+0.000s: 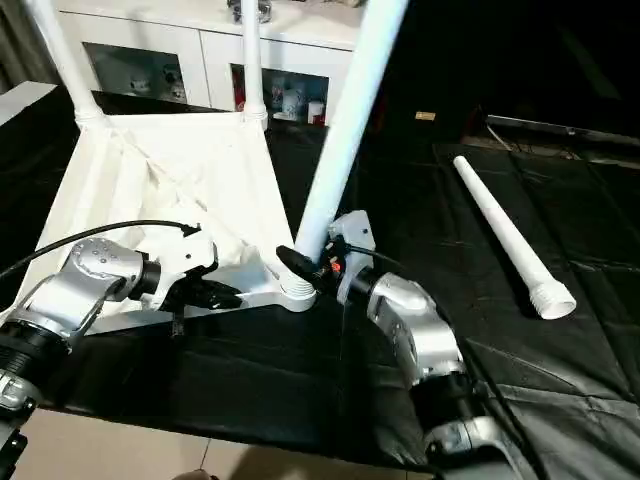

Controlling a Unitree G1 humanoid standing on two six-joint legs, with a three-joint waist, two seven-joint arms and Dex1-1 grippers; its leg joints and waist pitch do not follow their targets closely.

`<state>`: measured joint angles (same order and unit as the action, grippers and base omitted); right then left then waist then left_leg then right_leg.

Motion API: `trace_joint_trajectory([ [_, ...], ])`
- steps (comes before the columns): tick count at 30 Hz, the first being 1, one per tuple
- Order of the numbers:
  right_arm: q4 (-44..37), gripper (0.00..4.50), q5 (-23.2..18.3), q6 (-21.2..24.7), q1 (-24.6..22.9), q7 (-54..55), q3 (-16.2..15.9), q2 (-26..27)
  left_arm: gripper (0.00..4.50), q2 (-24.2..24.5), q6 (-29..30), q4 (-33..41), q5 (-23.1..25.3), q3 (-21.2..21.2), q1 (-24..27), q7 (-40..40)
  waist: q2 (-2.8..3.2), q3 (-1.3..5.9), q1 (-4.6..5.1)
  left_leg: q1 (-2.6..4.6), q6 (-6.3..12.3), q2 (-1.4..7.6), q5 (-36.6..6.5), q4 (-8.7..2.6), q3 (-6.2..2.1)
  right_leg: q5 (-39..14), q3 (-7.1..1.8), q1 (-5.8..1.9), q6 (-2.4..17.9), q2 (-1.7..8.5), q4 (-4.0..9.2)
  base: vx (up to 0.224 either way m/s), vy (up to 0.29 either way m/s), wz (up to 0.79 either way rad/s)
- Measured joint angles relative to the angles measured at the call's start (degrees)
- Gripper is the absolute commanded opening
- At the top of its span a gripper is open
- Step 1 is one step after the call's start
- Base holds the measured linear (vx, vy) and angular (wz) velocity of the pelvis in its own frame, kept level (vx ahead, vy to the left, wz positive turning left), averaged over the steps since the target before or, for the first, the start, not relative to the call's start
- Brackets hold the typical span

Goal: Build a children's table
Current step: Insert table leg to table base

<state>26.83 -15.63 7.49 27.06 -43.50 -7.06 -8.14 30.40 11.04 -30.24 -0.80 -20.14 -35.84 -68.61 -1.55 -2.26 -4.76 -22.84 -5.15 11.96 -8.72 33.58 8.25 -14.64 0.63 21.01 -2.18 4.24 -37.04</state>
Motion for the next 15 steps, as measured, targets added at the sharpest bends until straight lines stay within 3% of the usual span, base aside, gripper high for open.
trace_joint_trajectory([
  [8,5.17,1.91,3.14,-0.58,5.02,-3.46,-2.46,0.12,0.0,1.02,0.5,0.91,0.09,0.15,0.74,-0.27,-0.43,0.19,1.04,0.15,-0.01,0.02,0.0,-0.01,0.02,0.0,-0.01,-0.08,0.01,0.0,-0.03,0.0,0.0,0.0],
  [15,8.32,1.91,2.65,-0.11,6.84,-4.58,-1.28,1.24,0.0,1.28,0.75,1.4,0.56,0.53,1.16,-0.04,-0.82,0.33,1.39,0.27,-0.01,0.04,0.0,-0.04,0.05,0.02,0.0,-0.14,0.04,0.01,-0.04,0.0,0.0,0.0],
])
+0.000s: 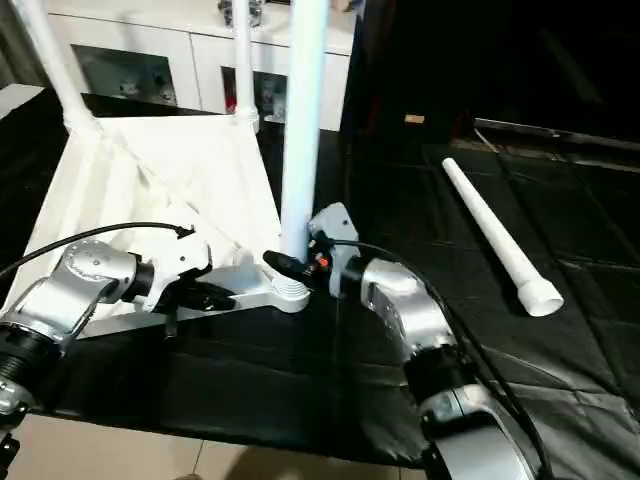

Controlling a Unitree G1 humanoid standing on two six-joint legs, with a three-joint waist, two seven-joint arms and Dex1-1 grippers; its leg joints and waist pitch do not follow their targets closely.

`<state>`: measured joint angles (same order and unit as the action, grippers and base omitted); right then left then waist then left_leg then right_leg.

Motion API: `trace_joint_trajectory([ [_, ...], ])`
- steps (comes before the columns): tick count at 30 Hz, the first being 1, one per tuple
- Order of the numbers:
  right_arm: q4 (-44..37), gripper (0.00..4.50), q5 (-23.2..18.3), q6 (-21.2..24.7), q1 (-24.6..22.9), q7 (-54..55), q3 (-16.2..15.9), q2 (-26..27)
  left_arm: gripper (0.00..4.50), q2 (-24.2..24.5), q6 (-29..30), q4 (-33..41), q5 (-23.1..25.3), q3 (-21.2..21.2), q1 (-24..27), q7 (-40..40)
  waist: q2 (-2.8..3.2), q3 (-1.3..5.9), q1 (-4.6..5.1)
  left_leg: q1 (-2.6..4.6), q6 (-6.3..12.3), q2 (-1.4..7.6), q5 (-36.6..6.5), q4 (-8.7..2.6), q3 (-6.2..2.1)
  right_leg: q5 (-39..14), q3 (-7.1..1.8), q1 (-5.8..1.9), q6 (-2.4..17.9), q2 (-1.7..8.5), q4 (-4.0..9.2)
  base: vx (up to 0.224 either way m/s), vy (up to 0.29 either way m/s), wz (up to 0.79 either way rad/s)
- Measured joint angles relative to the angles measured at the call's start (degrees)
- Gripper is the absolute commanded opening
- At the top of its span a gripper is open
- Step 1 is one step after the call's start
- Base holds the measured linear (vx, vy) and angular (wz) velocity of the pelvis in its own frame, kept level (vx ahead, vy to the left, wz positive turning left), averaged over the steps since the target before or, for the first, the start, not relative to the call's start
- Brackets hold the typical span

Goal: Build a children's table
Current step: Insert table leg to table base

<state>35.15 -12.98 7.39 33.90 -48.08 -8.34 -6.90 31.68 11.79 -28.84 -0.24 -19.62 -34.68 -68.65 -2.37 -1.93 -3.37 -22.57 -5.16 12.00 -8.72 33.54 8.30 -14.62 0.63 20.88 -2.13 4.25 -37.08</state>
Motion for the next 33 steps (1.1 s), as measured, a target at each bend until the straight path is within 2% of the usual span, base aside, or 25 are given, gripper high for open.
trace_joint_trajectory([
  [5,1.03,1.91,-1.8,0.4,-0.45,0.09,2.2,0.69,0.0,-0.23,0.32,0.07,-0.01,0.07,-0.01,0.24,-0.06,-0.02,-0.13,0.0,0.0,0.0,0.0,0.0,0.04,0.03,-0.01,0.01,0.05,0.02,0.01,0.0,0.0,0.0],
  [8,0.9,1.91,-4.6,-0.39,-3.03,0.6,5.44,1.52,0.0,-0.47,0.42,0.04,-0.1,0.24,-0.03,0.27,0.02,-0.06,-0.41,-0.01,0.0,-0.01,0.0,-0.03,0.05,0.03,-0.02,0.03,0.05,0.03,0.04,0.0,0.0,0.0],
  [12,-0.74,1.91,-6.23,-2.98,-6.71,0.58,6.98,1.94,0.0,-0.96,0.56,-0.19,-0.16,0.31,-0.14,0.28,0.21,-0.11,-1.14,-0.01,0.0,-0.01,-0.01,-0.13,0.06,-0.01,0.0,0.05,0.1,0.04,0.07,0.0,0.0,0.0],
  [19,-3.79,1.91,-7.49,-9.5,-13.81,1.06,8.31,3.82,0.0,-1.76,0.16,-2.47,-0.62,0.0,-1.0,-0.05,1.48,-0.13,-2.23,0.08,-0.01,-0.03,0.0,-0.32,0.05,-0.07,0.04,0.04,0.21,0.04,0.09,0.0,0.0,0.0],
  [23,-6.03,1.91,-5.44,-13.21,-15.9,1.18,6.75,2.73,0.0,-2.41,-0.6,-3.67,-0.57,-0.47,-1.74,-0.23,1.85,-0.18,-3.0,0.15,-0.01,-0.03,0.0,-0.4,0.06,-0.08,0.03,0.02,0.23,0.05,0.09,0.0,0.0,0.0],
  [28,-7.58,1.91,-0.87,-15.69,-15.44,1.19,3.15,-0.34,0.0,-2.84,-0.91,-4.14,-0.32,-0.52,-1.98,-0.31,1.84,-0.16,-3.15,0.18,-0.02,-0.03,0.0,-0.43,0.06,-0.09,0.01,-0.02,0.23,0.08,0.13,0.0,0.0,0.0],
  [33,-8.08,1.91,2.55,-15.84,-13.53,-0.12,0.38,-2.95,0.0,-2.88,-1.11,-4.17,-0.09,-0.57,-1.98,-0.4,1.62,-0.08,-3.13,0.22,-0.01,-0.03,0.0,-0.48,0.1,-0.09,-0.01,-0.07,0.23,0.08,0.2,0.0,0.0,0.0],
])
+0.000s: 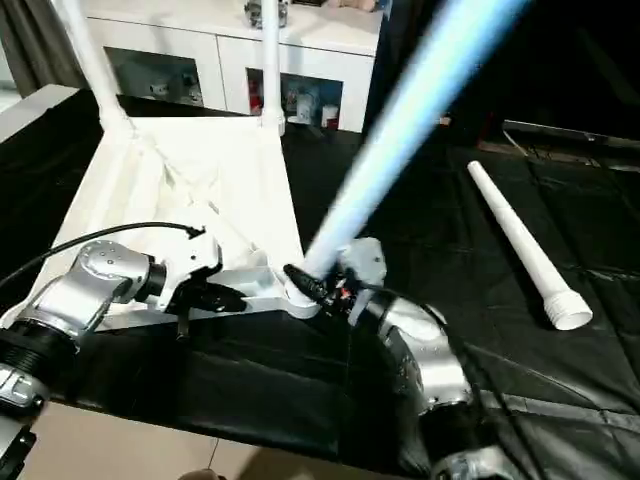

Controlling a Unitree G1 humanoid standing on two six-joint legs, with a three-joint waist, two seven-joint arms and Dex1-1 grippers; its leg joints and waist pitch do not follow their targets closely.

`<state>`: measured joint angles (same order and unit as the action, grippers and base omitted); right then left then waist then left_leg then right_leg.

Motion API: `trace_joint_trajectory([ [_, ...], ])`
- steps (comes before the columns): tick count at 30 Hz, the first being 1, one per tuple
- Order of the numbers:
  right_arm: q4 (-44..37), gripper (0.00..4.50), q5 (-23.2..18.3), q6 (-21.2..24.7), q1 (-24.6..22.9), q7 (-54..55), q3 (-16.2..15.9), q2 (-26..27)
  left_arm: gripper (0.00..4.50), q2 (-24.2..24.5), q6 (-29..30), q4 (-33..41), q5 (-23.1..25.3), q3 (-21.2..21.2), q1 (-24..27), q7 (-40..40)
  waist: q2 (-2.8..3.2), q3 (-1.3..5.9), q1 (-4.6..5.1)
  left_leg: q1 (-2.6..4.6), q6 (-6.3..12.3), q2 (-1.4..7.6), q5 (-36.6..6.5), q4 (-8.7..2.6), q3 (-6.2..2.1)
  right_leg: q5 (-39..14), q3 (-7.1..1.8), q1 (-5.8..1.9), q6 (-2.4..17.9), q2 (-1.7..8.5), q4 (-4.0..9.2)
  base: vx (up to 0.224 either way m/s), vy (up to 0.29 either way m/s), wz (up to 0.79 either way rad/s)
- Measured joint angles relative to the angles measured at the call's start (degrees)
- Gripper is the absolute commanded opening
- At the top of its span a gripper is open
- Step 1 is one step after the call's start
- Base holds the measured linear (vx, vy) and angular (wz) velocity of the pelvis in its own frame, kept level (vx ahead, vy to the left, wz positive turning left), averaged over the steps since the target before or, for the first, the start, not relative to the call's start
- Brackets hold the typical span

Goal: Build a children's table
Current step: Insert table leg to table base

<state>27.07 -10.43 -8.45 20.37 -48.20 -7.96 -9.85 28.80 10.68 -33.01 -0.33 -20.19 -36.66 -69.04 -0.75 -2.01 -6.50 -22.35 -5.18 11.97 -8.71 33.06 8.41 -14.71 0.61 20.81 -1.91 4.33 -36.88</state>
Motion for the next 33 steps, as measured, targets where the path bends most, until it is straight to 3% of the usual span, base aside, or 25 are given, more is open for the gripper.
trace_joint_trajectory([
  [8,4.24,1.91,3.46,1.91,6.46,-7.23,-3.47,-2.51,0.0,0.93,-0.7,1.35,0.18,-0.65,0.99,-0.02,-1.61,0.83,0.16,0.15,0.0,0.02,0.0,-0.29,0.11,-0.05,0.01,-0.09,0.02,-0.01,0.28,0.0,0.0,0.0],
  [10,5.68,1.91,3.44,1.77,7.27,-7.6,-3.54,-1.97,0.0,1.46,-0.67,2.04,0.4,-0.65,1.44,-0.08,-1.76,0.91,0.27,0.24,0.0,0.03,0.0,-0.32,0.12,-0.05,-0.01,-0.15,0.02,-0.01,0.3,0.0,0.0,0.0],
  [20,7.56,1.91,2.97,0.96,8.56,-12.01,-3.63,-1.08,0.0,4.04,-3.92,3.54,1.18,-1.25,2.23,-3.8,-1.57,0.8,1.5,0.3,-0.01,0.0,-0.01,-0.83,0.2,-0.05,0.0,-0.18,0.02,-0.07,0.78,0.0,0.0,0.0],
  [33,6.22,1.91,1.6,0.96,8.15,-20.96,-4.78,-2.69,0.0,4.8,-9.42,0.41,4.06,-4.53,-1.16,-9.19,-1.41,0.67,1.11,0.57,-0.01,0.01,-0.02,-1.25,0.24,-0.1,0.07,-0.49,0.09,0.05,1.23,0.0,0.0,0.0],
])
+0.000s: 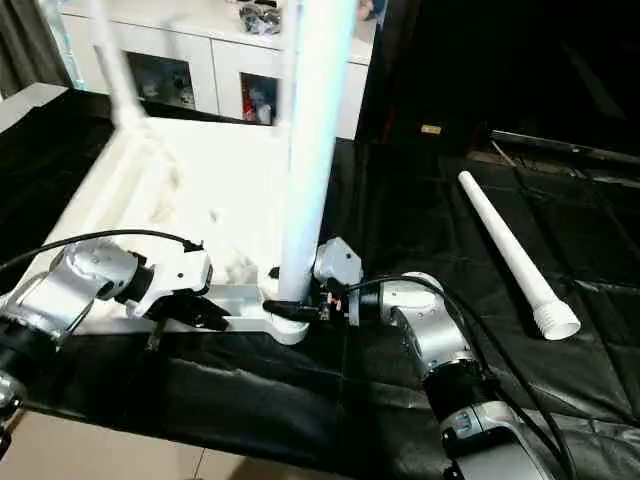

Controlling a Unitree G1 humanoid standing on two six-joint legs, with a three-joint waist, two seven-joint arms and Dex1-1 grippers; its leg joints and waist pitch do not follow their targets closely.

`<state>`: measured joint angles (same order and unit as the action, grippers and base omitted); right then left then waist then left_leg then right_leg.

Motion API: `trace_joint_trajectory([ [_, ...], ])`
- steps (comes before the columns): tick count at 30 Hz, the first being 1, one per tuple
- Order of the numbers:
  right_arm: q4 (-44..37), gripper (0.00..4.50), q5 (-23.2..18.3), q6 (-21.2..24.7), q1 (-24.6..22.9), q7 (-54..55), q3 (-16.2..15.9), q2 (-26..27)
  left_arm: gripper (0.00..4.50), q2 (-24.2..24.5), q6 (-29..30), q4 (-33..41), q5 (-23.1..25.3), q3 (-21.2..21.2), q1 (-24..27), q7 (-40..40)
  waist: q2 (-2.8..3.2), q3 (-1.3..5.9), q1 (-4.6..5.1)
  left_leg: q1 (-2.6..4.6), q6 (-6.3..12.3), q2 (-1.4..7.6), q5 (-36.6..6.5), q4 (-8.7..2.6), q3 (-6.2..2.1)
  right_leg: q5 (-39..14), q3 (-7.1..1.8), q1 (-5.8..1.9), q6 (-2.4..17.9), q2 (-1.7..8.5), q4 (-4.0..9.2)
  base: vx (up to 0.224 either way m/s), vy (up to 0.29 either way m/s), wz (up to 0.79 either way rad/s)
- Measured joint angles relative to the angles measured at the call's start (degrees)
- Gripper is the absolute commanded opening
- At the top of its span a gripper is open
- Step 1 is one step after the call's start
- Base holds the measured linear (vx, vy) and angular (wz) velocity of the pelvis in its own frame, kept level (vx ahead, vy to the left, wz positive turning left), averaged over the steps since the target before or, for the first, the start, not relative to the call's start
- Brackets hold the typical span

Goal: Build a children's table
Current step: Insert table leg to table base

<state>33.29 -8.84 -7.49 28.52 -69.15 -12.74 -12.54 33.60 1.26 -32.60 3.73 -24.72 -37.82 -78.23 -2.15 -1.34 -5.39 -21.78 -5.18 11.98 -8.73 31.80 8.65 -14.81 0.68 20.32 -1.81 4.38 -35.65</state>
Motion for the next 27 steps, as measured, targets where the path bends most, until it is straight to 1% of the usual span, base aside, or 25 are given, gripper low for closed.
trace_joint_trajectory([
  [1,0.01,1.91,0.0,0.0,0.0,-0.04,0.0,-0.08,0.0,-0.4,-0.03,-1.05,0.28,-0.13,-0.7,-0.2,0.03,-0.02,-0.03,0.06,0.0,0.0,0.0,-0.02,0.0,0.0,0.01,-0.06,0.0,0.0,0.05,0.0,0.0,0.0],
  [3,0.12,1.91,0.03,0.04,-0.04,-0.03,0.0,-0.07,0.0,-1.02,0.01,-2.72,0.66,-0.35,-1.62,-0.26,0.26,-0.16,-0.05,0.47,0.0,-0.02,0.0,-0.19,0.02,0.0,0.01,-0.34,0.0,0.01,0.35,0.0,0.0,0.0],
  [5,0.11,1.91,0.03,0.06,-0.21,-0.03,0.0,0.06,0.0,-1.22,0.06,-3.39,0.77,-0.36,-1.85,-0.26,0.29,-0.18,-0.04,0.72,-0.01,-0.04,-0.01,-0.37,0.1,0.0,-0.03,-0.4,0.0,0.03,0.53,0.0,0.0,0.0],
  [10,0.03,1.91,-0.03,0.08,-0.43,0.26,0.11,0.37,0.0,-1.38,1.14,-3.96,0.57,-0.29,-2.09,-0.26,0.35,-0.13,-0.04,0.76,-0.01,-0.04,-0.01,-0.46,0.13,0.0,-0.03,-0.41,0.0,0.03,0.58,0.0,0.0,0.0],
  [13,0.25,1.91,-0.03,0.07,-0.87,2.16,0.61,1.75,0.0,-1.53,3.62,-3.94,-0.04,0.36,-2.04,-0.26,0.34,-0.12,0.1,0.8,-0.01,-0.03,-0.01,-0.49,0.14,0.01,-0.03,-0.4,0.01,0.03,0.52,0.0,0.0,0.0],
  [15,1.63,1.91,-0.04,0.07,-0.66,5.05,1.09,3.89,0.0,-1.63,6.33,-3.38,-0.63,2.06,-1.25,-0.14,0.36,-0.14,0.32,0.81,-0.01,-0.02,-0.01,-0.52,0.14,0.04,-0.04,-0.33,0.07,0.02,0.42,0.0,0.0,0.0],
  [16,2.05,1.91,-0.04,0.04,-0.35,6.05,1.2,4.56,0.0,-1.66,7.67,-2.73,-0.9,2.68,-0.82,0.1,0.11,-0.06,0.35,0.81,-0.01,-0.02,-0.01,-0.53,0.15,0.07,-0.03,-0.33,0.12,0.03,0.43,0.0,0.0,0.0],
  [18,5.03,1.91,0.08,0.17,1.39,10.24,2.07,6.52,0.0,-1.91,12.53,0.6,-1.87,4.86,1.27,2.92,0.07,-0.06,0.5,0.73,-0.02,-0.01,-0.01,-0.52,0.13,0.19,-0.04,-0.27,0.32,0.07,0.41,0.0,0.0,0.0],
  [20,7.8,1.91,0.39,0.69,3.14,14.59,3.33,7.66,0.0,-2.79,16.39,3.76,-2.63,5.93,2.61,5.36,-0.15,-0.1,0.73,0.64,-0.03,0.0,0.0,-0.52,0.14,0.32,-0.04,-0.18,0.48,0.13,0.43,0.0,0.0,0.0],
  [21,8.88,1.91,0.44,0.74,3.75,16.69,3.83,8.25,0.0,-3.04,17.92,5.22,-3.11,6.52,3.49,6.69,-0.18,-0.09,0.93,0.63,-0.04,0.02,0.01,-0.52,0.15,0.33,-0.05,-0.12,0.48,0.13,0.42,0.0,0.0,0.0],
  [23,11.9,1.91,0.25,0.76,5.36,21.8,5.89,10.05,0.0,-3.71,21.47,8.96,-3.96,8.47,5.78,10.48,-0.39,-0.06,1.77,0.57,-0.04,0.12,0.01,-0.53,0.27,0.32,-0.04,0.01,0.46,0.05,0.44,0.0,0.0,0.0],
  [25,12.73,1.91,-0.13,0.75,5.94,24.27,6.85,10.74,0.0,-4.06,23.24,11.26,-4.17,9.19,6.63,12.03,-0.54,-0.04,2.07,0.27,-0.05,0.13,0.01,-0.58,0.38,0.31,-0.05,0.38,0.45,-0.02,0.45,0.0,0.0,0.0],
  [27,13.03,1.91,-0.54,0.74,6.33,25.44,7.88,11.3,0.0,-4.3,24.44,13.08,-4.65,9.96,7.57,13.18,-0.58,-0.01,2.14,-0.11,-0.05,0.09,0.01,-0.59,0.46,0.34,0.0,0.71,0.41,-0.1,0.47,0.0,0.0,0.0],
])
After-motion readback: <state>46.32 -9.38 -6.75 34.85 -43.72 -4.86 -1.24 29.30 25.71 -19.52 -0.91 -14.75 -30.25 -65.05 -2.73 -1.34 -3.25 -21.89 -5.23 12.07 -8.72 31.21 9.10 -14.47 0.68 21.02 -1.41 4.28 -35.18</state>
